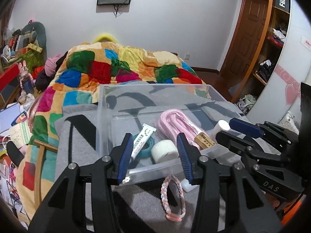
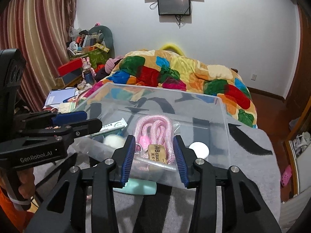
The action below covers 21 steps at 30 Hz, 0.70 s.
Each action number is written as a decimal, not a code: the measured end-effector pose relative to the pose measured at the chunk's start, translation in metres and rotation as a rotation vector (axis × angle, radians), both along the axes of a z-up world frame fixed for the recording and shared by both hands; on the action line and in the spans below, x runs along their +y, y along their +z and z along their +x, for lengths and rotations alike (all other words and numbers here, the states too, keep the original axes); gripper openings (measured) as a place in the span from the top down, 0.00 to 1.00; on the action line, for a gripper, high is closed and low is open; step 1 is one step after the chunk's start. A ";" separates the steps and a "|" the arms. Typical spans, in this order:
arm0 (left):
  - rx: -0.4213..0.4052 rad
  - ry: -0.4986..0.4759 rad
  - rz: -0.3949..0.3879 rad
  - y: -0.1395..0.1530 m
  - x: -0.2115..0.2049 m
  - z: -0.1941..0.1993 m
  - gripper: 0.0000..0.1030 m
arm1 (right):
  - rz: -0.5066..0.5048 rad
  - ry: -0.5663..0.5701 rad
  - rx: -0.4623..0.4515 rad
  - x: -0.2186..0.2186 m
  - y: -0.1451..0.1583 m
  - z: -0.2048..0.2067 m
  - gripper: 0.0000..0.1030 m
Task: Organize objects
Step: 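Lower the tape roll and eraser into the box and open both tools, then grasp the braided cord with the left tool while the right tool grasps the mint-green bottle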
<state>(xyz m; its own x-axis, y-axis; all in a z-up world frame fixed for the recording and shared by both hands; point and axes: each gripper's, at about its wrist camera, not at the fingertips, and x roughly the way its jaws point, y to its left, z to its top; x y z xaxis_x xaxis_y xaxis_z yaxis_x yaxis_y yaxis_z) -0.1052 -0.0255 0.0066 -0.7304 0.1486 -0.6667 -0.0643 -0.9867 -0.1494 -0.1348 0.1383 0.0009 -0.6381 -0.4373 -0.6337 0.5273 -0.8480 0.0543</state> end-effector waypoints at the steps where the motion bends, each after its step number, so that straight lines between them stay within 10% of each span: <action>1: 0.008 0.000 -0.005 0.003 0.000 0.004 0.51 | 0.002 0.004 0.007 0.001 0.002 0.003 0.61; 11: 0.017 -0.028 -0.015 0.002 -0.002 0.045 0.44 | 0.002 0.070 0.009 0.023 -0.001 0.037 0.44; 21: -0.141 -0.113 -0.061 -0.060 0.020 0.057 0.40 | 0.052 0.081 -0.118 0.013 -0.041 0.028 0.29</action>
<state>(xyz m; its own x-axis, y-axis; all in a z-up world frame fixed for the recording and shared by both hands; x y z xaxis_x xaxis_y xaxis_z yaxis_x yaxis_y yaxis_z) -0.0484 -0.0050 -0.0538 -0.6104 0.1799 -0.7714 -0.1575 -0.9820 -0.1044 -0.1066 0.1508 -0.0404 -0.5215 -0.4487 -0.7257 0.5866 -0.8062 0.0769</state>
